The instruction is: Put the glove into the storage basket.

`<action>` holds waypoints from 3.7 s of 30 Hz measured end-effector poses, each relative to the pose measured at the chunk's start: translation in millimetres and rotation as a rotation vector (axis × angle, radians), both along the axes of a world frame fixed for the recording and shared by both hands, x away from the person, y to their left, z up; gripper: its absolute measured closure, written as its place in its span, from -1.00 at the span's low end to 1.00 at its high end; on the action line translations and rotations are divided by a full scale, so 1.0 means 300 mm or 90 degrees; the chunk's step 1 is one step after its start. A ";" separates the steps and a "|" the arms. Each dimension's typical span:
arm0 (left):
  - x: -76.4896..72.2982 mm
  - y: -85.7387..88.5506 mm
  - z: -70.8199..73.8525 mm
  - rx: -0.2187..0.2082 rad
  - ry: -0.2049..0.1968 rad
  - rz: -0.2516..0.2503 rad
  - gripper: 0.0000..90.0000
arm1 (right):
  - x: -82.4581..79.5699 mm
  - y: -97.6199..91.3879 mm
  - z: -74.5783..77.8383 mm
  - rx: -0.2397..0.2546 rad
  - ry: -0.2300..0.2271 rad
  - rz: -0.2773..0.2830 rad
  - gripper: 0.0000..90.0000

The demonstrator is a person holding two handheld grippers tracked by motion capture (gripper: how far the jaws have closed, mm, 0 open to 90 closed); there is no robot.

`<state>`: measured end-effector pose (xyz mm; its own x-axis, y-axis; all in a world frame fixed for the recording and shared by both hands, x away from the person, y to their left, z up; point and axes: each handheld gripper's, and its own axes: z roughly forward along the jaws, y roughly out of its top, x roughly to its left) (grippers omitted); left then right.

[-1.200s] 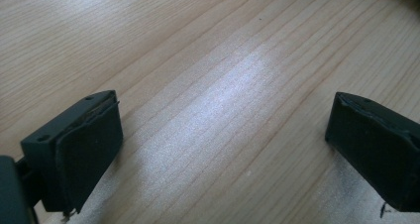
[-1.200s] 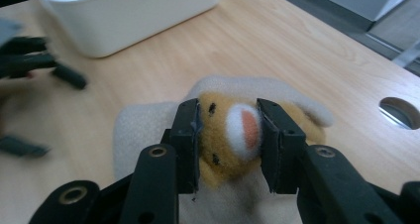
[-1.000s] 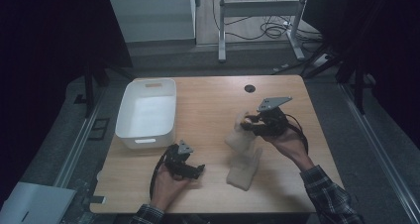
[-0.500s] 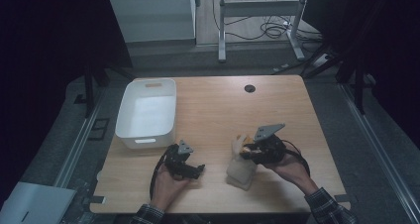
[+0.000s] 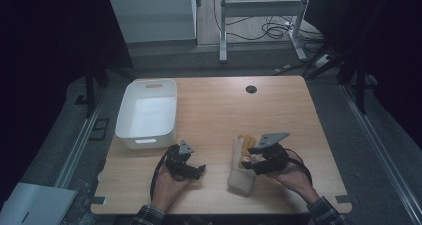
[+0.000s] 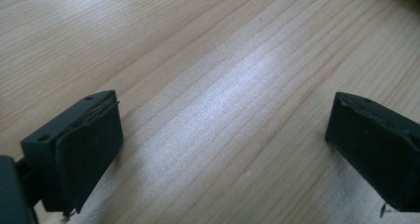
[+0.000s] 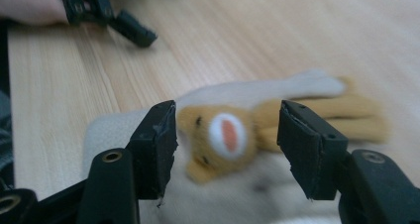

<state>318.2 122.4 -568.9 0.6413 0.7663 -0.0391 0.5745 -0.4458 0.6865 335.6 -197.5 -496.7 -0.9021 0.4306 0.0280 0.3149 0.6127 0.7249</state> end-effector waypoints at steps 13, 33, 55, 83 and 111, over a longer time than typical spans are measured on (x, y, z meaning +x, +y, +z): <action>0.000 0.000 0.000 0.001 0.000 0.000 -0.97 | -0.088 -0.176 -0.068 0.018 0.032 -0.044 0.82; 0.003 0.015 -0.001 -0.001 0.000 -0.026 -0.97 | -0.058 0.012 -0.160 -0.005 0.032 -0.039 0.77; -0.004 0.055 0.043 -0.030 0.020 -0.035 -0.92 | 0.001 0.029 -0.140 0.002 -0.011 -0.103 0.45; 0.173 -0.349 0.106 0.039 0.028 -0.113 -1.00 | 0.008 -0.303 -0.176 -0.021 -0.041 -0.270 -0.38; 0.160 -0.346 0.110 0.029 0.081 -0.126 0.37 | 0.009 -0.301 -0.177 -0.025 -0.040 -0.272 -0.45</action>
